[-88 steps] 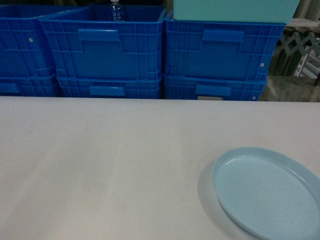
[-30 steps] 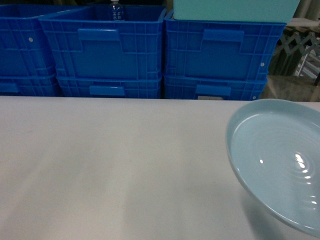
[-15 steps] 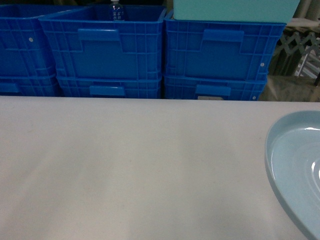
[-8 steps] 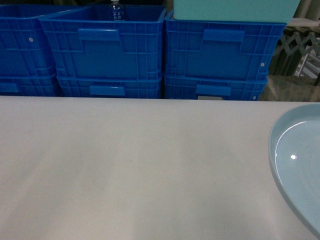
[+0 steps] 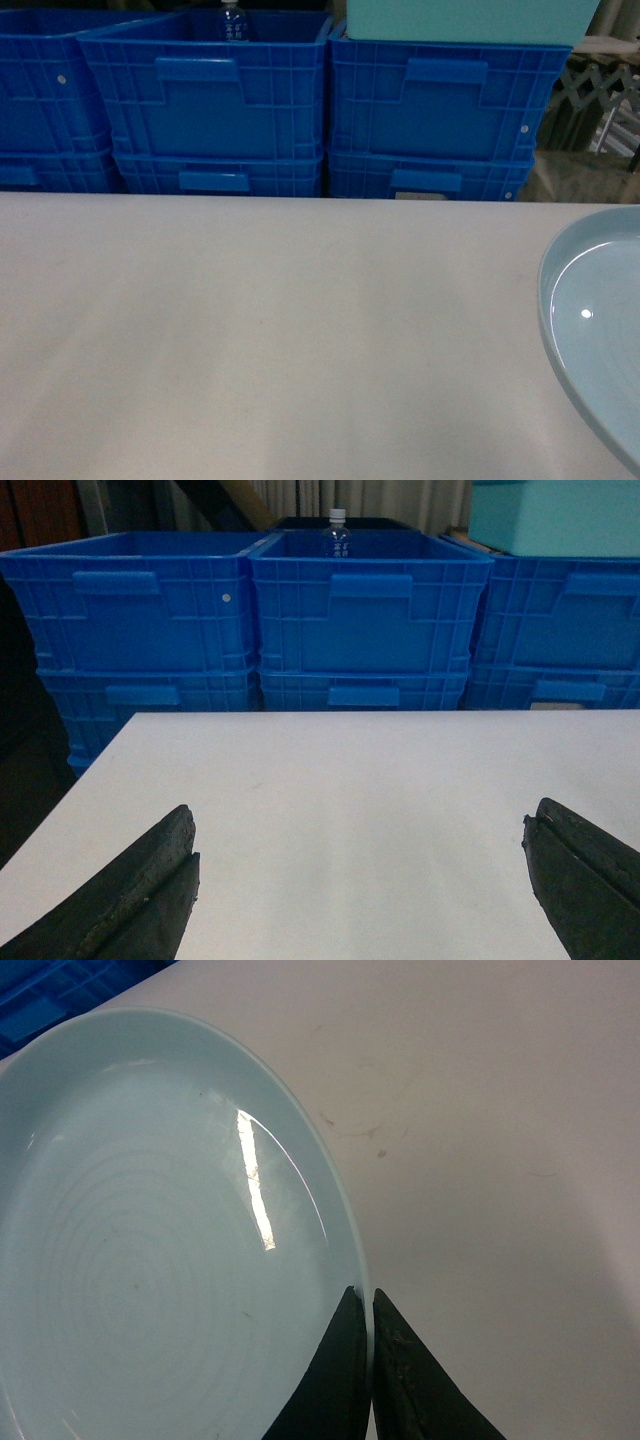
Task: Place blue tray on left shelf second layer neatly
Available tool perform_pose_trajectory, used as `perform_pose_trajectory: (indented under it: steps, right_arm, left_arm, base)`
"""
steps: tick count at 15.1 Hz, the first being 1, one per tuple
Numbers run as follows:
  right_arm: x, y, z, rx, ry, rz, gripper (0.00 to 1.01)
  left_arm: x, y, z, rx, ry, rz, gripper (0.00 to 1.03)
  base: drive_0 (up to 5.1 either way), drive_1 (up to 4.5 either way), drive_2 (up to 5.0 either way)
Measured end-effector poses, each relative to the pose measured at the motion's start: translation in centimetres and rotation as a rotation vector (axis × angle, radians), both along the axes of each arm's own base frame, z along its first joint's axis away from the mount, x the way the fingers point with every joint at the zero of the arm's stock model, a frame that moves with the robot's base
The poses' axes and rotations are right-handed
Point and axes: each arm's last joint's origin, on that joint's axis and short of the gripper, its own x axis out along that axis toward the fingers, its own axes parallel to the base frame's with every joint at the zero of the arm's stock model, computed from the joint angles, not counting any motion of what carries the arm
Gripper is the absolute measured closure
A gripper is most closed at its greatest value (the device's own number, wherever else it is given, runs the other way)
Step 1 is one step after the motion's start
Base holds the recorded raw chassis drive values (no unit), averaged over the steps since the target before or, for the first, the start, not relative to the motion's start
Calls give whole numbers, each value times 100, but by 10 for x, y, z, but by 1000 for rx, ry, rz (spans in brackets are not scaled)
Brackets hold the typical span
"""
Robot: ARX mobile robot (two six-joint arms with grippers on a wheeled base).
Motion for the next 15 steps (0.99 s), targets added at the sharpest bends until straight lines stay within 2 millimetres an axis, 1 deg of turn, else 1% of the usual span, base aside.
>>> perform_pose_trajectory:
  steps: [2,15]
  right_arm:
    - [0,0,0,0,0,0,99]
    - [0,0,0,2,0,2,99]
  left_arm:
    - [0,0,0,0,0,0,5]
    - [0,0,0,0,0,0,5]
  base:
    - [0,0,0]
    - [-160,-160,-160]
